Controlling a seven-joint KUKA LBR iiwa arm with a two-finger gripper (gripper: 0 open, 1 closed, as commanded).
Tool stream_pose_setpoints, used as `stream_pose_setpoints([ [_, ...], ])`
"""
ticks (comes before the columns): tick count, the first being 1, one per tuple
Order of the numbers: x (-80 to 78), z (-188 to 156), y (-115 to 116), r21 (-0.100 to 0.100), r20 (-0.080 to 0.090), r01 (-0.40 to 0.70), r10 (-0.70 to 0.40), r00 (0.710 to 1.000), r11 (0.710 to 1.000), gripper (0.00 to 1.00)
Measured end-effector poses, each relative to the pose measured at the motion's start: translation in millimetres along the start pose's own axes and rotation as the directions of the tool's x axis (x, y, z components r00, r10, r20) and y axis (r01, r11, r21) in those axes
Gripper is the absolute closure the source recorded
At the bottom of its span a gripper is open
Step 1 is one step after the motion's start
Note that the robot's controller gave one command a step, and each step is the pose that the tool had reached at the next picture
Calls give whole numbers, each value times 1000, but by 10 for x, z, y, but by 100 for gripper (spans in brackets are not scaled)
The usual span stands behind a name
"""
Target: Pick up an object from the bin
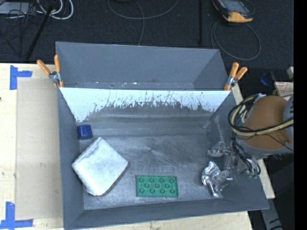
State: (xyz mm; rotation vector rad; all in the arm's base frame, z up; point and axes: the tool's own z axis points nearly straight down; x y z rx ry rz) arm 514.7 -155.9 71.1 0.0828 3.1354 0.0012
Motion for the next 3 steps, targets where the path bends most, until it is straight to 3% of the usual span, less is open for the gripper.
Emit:
stream_pose_setpoints([
  [1,311,-297,60,0,-9,8,-8,1000,1000,0],
  [2,377,-281,-12,3,-9,-351,351,936,936,0],
  [3,422,-19,163,4,2,-337,337,942,942,0],
])
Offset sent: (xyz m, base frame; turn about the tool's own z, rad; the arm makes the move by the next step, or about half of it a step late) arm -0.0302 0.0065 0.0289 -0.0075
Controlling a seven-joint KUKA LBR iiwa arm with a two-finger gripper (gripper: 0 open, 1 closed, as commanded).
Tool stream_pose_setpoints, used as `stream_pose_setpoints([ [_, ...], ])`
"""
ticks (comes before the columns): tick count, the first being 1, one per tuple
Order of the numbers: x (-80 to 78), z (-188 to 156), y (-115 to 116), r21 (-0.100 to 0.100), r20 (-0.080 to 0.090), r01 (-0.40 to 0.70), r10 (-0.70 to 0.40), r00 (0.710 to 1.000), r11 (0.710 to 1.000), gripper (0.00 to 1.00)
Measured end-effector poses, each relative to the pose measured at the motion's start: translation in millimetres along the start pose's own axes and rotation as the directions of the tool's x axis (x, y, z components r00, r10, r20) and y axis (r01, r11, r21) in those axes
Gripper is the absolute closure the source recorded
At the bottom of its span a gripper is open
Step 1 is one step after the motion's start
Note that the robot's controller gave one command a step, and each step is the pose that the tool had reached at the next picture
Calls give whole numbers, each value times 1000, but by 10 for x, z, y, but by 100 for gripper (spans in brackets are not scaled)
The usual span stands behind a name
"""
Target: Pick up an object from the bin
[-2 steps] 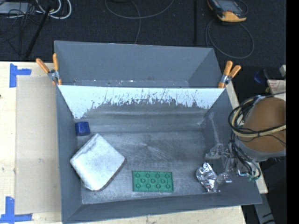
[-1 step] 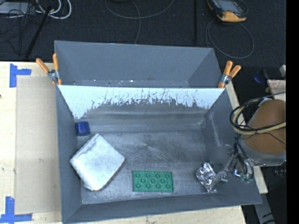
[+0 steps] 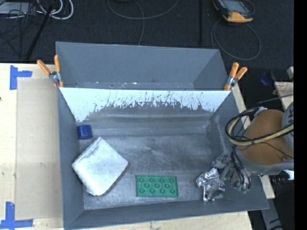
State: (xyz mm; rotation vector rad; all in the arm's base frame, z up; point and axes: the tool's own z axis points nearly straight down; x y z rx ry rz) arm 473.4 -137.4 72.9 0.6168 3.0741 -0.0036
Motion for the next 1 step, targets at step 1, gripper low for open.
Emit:
stream_pose_setpoints([
  [1,-11,-13,-3,0,-4,3,-3,1000,1000,0],
])
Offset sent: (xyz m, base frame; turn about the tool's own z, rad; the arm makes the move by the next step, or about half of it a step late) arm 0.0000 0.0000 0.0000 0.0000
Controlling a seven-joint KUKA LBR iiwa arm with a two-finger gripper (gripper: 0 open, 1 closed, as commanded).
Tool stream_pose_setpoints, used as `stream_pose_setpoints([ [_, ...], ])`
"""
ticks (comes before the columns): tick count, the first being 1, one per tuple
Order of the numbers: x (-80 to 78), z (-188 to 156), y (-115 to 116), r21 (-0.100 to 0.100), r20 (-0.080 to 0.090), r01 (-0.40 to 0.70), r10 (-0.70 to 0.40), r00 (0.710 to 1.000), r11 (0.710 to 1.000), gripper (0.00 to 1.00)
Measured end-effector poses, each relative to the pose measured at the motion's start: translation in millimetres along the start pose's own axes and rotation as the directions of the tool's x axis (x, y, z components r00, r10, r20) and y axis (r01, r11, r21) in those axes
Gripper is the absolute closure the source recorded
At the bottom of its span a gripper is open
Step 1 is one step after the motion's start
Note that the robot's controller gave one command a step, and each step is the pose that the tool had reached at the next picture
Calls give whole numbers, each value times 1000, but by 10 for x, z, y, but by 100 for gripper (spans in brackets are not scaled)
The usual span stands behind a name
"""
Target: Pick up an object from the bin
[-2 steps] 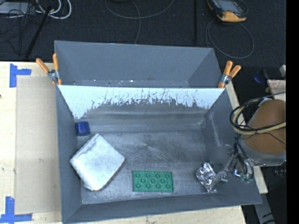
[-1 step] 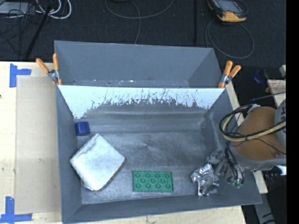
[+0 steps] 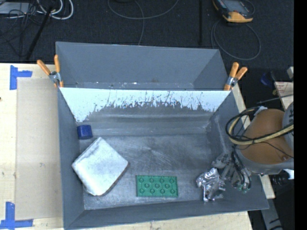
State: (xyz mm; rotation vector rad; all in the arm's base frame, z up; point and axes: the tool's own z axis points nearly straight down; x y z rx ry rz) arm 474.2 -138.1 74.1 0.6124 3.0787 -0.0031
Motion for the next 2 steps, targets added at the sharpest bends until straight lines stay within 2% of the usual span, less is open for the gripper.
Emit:
stream_pose_setpoints([
  [1,0,-16,17,-2,-4,4,-4,1000,1000,100],
  [2,-22,-815,20,-3,4,11,-11,1000,1000,100],
])
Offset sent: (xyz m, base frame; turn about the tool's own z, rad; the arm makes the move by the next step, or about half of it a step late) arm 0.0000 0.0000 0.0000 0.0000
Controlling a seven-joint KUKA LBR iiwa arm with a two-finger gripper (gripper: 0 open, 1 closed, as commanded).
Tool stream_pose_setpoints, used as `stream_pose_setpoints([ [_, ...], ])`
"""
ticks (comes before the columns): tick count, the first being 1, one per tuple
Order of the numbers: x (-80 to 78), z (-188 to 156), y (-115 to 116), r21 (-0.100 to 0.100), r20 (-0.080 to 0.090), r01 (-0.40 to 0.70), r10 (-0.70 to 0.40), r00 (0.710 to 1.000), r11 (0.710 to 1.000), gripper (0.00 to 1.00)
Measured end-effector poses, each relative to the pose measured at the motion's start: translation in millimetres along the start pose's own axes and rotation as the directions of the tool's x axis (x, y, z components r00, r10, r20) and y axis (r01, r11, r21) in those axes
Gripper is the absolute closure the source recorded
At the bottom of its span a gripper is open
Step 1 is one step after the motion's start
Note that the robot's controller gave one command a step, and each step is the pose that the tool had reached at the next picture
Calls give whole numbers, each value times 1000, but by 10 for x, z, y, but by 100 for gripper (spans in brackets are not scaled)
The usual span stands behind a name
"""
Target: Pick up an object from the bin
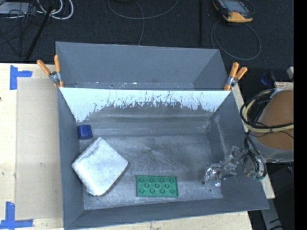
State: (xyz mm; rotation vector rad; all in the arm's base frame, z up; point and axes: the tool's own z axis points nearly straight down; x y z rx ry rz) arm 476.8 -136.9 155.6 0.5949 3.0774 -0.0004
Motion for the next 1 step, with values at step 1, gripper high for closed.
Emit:
stream_pose_setpoints([
  [1,-14,-355,2,0,-3,7,-7,1000,1000,100],
])
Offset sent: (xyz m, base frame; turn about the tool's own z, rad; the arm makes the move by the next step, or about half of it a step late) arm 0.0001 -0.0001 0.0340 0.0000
